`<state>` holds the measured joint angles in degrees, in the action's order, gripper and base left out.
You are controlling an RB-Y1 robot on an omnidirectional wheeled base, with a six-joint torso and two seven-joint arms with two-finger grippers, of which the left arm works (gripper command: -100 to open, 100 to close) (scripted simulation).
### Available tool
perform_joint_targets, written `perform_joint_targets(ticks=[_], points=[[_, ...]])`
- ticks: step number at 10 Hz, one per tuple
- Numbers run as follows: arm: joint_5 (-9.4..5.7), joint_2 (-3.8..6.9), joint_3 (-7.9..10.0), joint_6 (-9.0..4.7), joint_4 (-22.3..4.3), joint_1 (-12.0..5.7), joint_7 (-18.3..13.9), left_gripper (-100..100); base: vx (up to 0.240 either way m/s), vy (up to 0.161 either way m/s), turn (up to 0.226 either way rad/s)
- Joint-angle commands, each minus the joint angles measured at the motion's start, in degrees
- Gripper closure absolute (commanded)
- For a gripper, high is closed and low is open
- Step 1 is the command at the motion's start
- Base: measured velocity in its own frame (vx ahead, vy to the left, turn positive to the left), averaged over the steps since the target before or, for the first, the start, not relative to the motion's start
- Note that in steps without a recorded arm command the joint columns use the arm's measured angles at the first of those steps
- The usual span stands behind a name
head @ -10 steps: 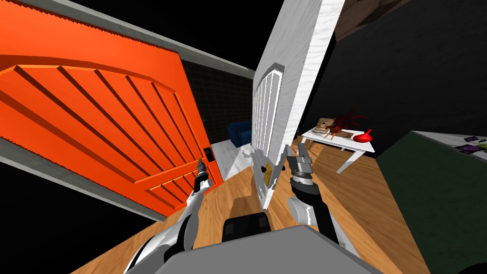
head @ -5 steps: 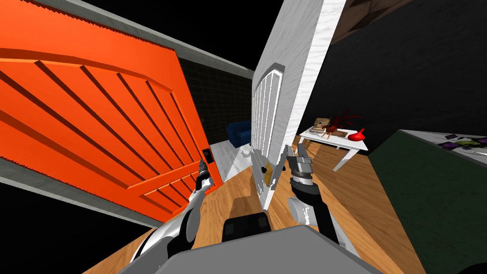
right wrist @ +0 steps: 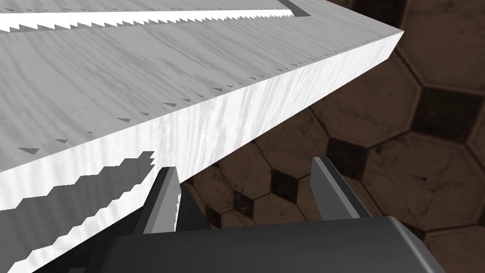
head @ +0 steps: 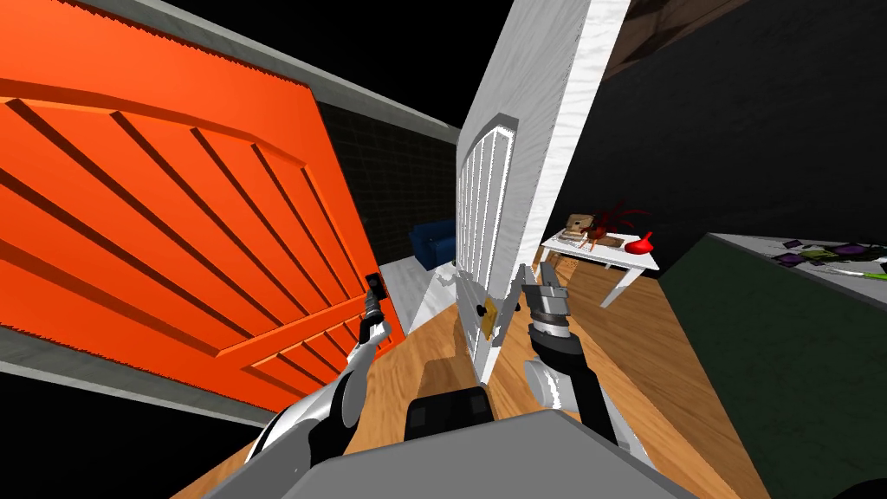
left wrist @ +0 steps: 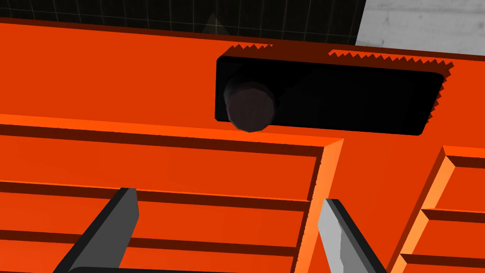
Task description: Pull the door open
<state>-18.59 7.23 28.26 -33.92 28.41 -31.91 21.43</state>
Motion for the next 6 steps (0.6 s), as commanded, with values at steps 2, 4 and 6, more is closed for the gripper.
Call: perform_joint_targets(ticks=[2,4,6], points=[[-0.09,0.12,0.13,-0.18,-1.0,-0.55,0.1,-100,0.008,0.019,-0.023],[-0.88,2.26,1.57,-0.39,-1.4,0.50,-0.4,-100,0.038,0.042,-0.280],[-0.88,2.26,1.57,-0.39,-1.4,0.50,-0.4,-100,0.032,0.032,-0.023]])
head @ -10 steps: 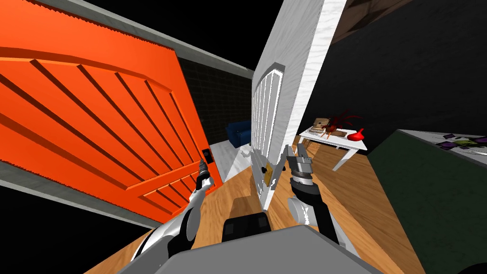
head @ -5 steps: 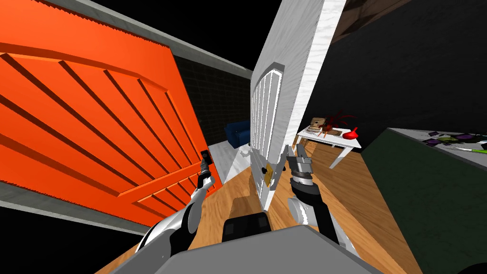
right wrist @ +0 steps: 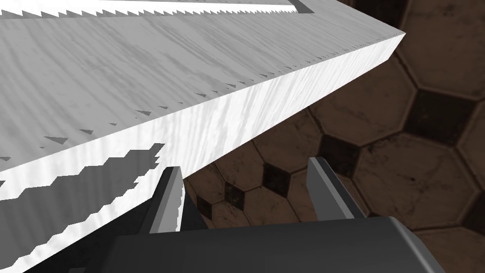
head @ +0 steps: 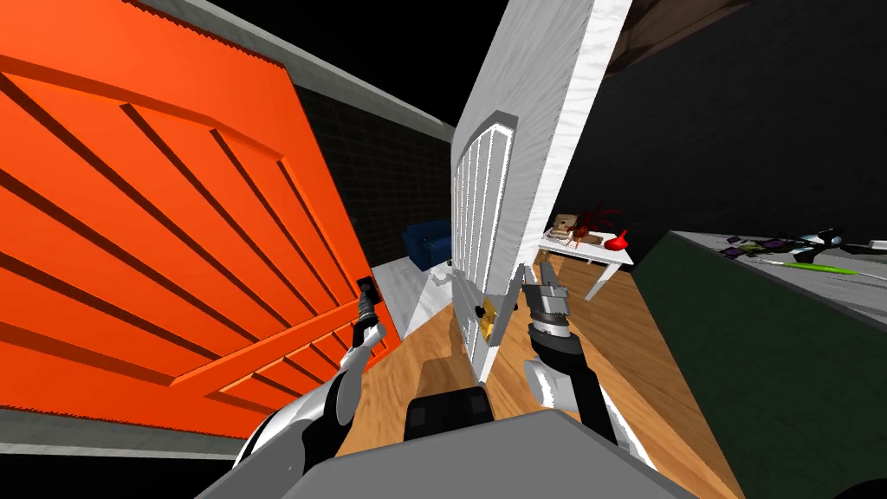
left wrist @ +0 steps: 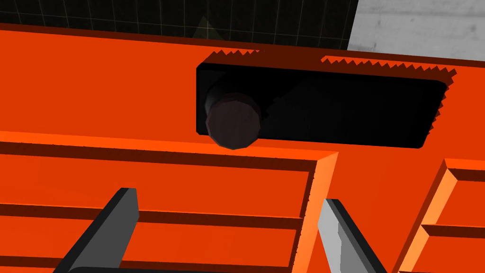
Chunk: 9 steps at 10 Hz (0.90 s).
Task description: Pull the door open
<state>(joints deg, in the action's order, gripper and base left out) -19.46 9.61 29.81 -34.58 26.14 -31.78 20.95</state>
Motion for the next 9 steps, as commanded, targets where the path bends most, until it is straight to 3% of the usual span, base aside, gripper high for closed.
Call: perform_joint_targets(ticks=[1,4,5,6,7,9], points=[[-0.58,1.49,1.08,0.15,0.6,1.19,-0.4,-100,0.040,0.020,-0.290],[-0.58,1.49,1.08,0.15,0.6,1.19,-0.4,-100,0.025,0.025,-0.032],[-1.23,3.27,2.27,0.02,0.4,2.11,-0.9,-100,0.042,0.032,-0.248],[-1.23,3.27,2.27,0.02,0.4,2.11,-0.9,-100,0.050,0.050,-0.191],[-1.89,5.09,3.48,-0.12,0.1,3.05,-1.4,-100,0.075,0.053,-0.320],[-1.89,5.09,3.48,-0.12,-1.8,3.05,-1.4,-100,0.051,0.061,-0.048]])
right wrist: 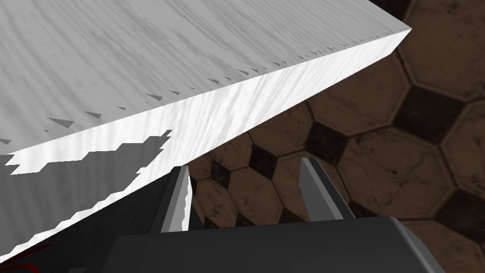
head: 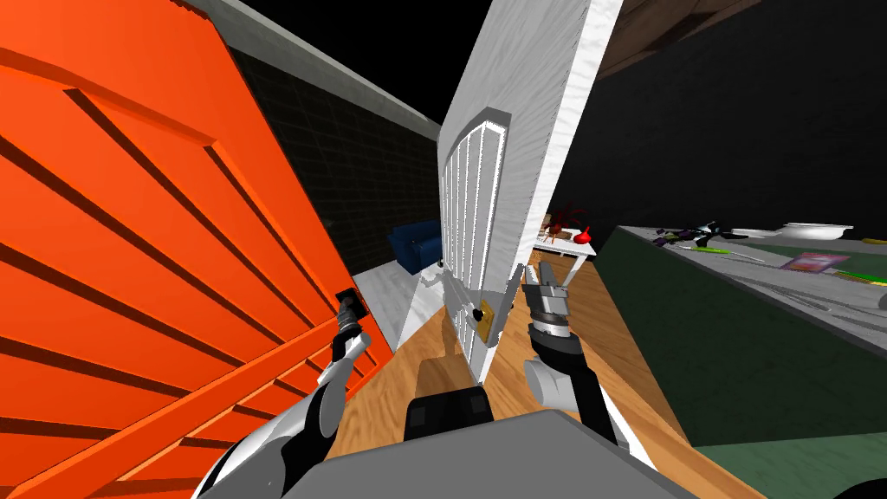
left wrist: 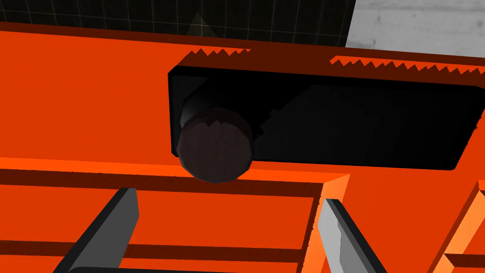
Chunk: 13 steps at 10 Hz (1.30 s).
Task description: Pull the door open
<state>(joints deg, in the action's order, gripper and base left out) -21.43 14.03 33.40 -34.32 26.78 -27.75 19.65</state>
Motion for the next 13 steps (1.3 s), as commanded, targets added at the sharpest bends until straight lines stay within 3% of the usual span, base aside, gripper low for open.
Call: perform_joint_targets(ticks=[1,2,3,4,5,6,10,11,13], points=[[-0.55,2.36,1.03,-0.50,-0.8,-0.10,-0.5,-100,0.060,0.055,-0.274],[-0.55,2.36,1.03,-0.31,2.3,-0.10,-0.5,-100,0.061,0.054,-0.150],[-0.55,2.36,1.03,-0.50,-0.8,-0.10,-0.5,-100,0.023,0.023,-0.001],[-1.06,3.77,1.97,-0.61,-1.0,0.63,-0.9,-100,0.046,0.037,-0.208],[-1.06,3.77,1.97,-0.61,-1.1,0.63,-0.9,-100,0.041,0.045,-0.152],[-1.51,5.01,2.79,-0.70,-1.2,1.27,-1.2,-100,0.066,0.058,-0.234],[-1.44,5.33,2.66,-1.21,-2.6,0.85,-1.6,-100,0.009,0.019,-0.042],[-1.44,5.33,2.66,-1.21,-2.6,0.85,-1.6,100,0.000,0.000,0.000],[-1.44,5.33,2.66,-1.21,-2.6,0.85,-1.6,100,0.000,0.000,0.000]])
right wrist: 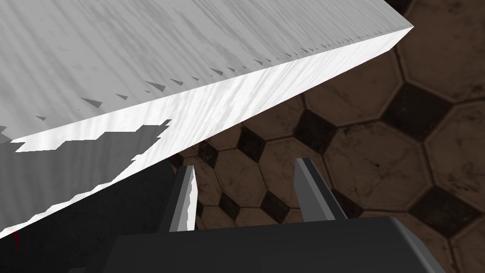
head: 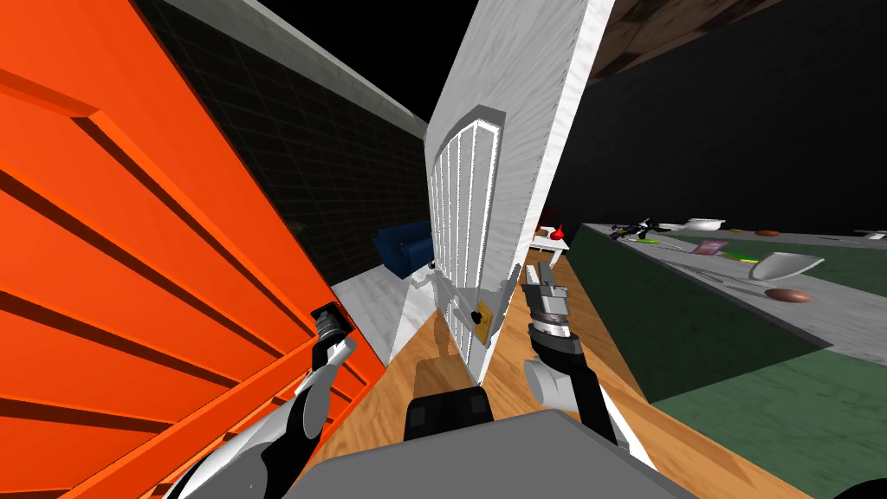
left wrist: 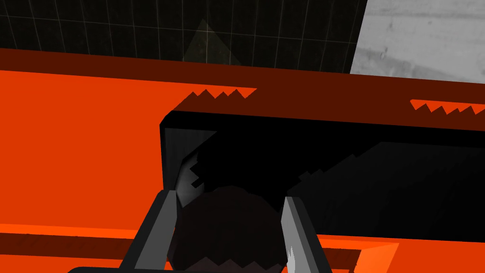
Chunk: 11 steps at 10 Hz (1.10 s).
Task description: Pull the door open
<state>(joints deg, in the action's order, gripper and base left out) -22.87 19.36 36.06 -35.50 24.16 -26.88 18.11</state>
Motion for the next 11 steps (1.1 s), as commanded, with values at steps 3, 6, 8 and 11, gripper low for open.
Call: perform_joint_targets(ticks=[3,6,8,11], points=[[0.00,0.00,-0.01,-0.04,0.0,-0.02,0.0,100,0.000,0.000,0.000],[1.04,-0.50,-1.88,0.72,0.4,-0.40,-1.3,100,-0.159,-0.010,-0.025],[1.46,-0.71,-2.65,1.01,0.6,-0.56,-1.8,100,-0.172,-0.028,-0.024],[2.79,-1.35,-5.08,1.94,1.0,-1.08,-3.5,100,-0.160,-0.001,-0.015]])
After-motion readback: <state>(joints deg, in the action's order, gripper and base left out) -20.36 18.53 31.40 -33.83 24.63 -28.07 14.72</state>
